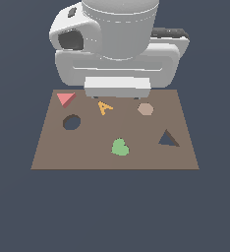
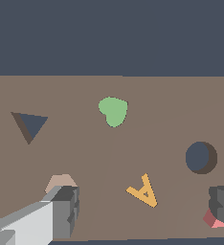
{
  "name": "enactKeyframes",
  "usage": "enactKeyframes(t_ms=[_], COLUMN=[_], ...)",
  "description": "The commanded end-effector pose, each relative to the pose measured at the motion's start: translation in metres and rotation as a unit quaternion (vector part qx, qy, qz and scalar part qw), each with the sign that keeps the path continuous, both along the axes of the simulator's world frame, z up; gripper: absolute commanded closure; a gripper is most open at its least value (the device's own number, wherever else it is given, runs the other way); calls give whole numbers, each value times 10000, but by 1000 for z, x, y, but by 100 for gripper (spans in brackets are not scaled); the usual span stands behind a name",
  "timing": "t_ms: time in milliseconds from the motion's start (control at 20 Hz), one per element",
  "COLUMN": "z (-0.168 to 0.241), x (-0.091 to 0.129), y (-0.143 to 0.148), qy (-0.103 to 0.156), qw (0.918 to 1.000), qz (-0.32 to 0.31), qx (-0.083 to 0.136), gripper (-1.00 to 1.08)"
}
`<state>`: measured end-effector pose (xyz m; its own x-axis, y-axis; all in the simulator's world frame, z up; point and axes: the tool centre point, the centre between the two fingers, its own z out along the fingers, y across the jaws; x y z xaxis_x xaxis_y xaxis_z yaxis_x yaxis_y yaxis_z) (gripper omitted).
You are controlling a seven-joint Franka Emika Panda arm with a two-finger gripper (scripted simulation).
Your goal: Insert a designated object into the corresponding slot on a board.
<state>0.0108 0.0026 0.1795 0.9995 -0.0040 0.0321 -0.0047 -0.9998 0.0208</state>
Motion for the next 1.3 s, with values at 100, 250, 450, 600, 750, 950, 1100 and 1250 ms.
enactKeyframes(t_ms=[100, 250, 450, 600, 750, 950, 1100, 1250], z=[0, -3, -9, -15, -23, -37, -49, -62], x=[-1, -3, -11, -19, -28, -43, -55, -68], y=[0, -3, -9, -16, -26, -42, -57, -75], qy=[1, 4, 12, 21, 32, 51, 67, 86], qw=[10000, 10000, 9998, 9995, 9988, 9970, 9947, 9915], qz=[9, 56, 182, 320, 493, 776, 1023, 1299], qx=[0, 1, 4, 7, 11, 17, 23, 29], gripper=[-92, -92, -92, -92, -92, -92, -92, -92])
